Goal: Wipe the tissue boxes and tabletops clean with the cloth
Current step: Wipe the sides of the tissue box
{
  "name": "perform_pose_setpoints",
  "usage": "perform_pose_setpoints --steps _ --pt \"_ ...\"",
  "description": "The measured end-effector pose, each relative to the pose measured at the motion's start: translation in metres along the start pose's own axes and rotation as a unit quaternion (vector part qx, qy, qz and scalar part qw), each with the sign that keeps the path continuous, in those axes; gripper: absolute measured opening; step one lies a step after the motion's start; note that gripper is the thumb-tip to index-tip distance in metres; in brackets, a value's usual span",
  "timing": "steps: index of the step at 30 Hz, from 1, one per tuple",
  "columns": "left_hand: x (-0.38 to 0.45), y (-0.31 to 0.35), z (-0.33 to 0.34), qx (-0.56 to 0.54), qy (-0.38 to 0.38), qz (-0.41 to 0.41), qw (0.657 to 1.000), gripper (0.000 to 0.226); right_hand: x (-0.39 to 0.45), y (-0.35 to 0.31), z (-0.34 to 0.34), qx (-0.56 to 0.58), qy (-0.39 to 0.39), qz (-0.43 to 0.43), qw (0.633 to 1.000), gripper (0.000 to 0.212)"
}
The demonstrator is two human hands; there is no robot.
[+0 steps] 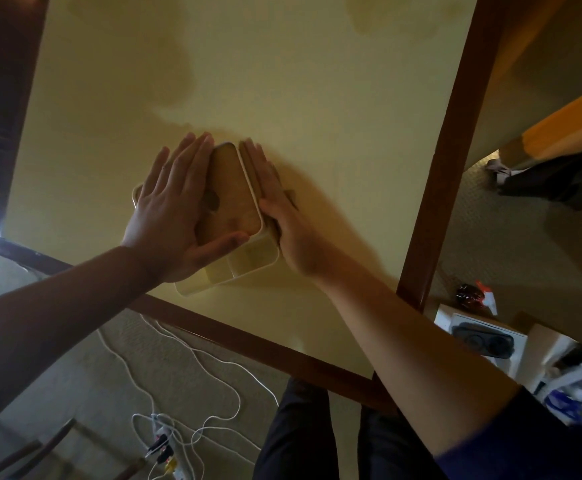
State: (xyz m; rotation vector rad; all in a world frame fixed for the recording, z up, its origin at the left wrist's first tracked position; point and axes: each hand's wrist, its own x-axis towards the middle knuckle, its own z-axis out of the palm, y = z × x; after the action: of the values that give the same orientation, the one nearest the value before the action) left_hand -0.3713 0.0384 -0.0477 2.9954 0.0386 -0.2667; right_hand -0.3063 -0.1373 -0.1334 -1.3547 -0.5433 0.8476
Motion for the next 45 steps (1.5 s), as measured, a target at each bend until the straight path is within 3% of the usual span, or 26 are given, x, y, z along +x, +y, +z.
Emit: perform_pose_setpoints --steps 9,13,18,21,25,34,39,45 --pt "0.0 -0.001 -0.001 -0.008 0.008 -0.002 1.0 0.125 -0.077 0.01 0.002 0.082 -0.04 0.05 0.995 0.059" --pt "0.0 0.0 0.001 -0.003 0.013 0.001 1.0 0.123 -0.033 0.003 0.001 0.075 -0.029 0.043 0.996 0.049" --pt "0.0 0.0 0.0 -0.003 0.018 0.005 1.0 0.122 0.047 -0.018 -0.003 0.025 -0.007 -0.006 1.0 0.056" --pt "0.0 0.0 0.0 -0.002 0.017 0.005 1.0 0.122 0.053 -0.025 -0.006 -0.006 0.0 0.002 1.0 0.058" --pt "-0.001 -0.001 0.002 0.003 0.02 0.006 1.0 0.122 0.005 -0.018 -0.004 -0.073 0.008 0.004 0.997 0.051" --pt "0.0 -0.001 0.002 -0.01 0.022 0.002 1.0 0.124 -0.119 0.0 0.015 -0.035 0.004 0.044 0.998 0.051" --pt "-0.001 -0.002 0.001 -0.012 0.025 0.0 1.0 0.124 -0.058 0.005 0.014 0.05 0.017 0.043 0.998 0.056" --pt "-0.001 -0.002 0.002 -0.007 0.025 -0.001 1.0 0.123 0.043 -0.021 -0.006 0.0 -0.011 0.038 0.999 0.054"
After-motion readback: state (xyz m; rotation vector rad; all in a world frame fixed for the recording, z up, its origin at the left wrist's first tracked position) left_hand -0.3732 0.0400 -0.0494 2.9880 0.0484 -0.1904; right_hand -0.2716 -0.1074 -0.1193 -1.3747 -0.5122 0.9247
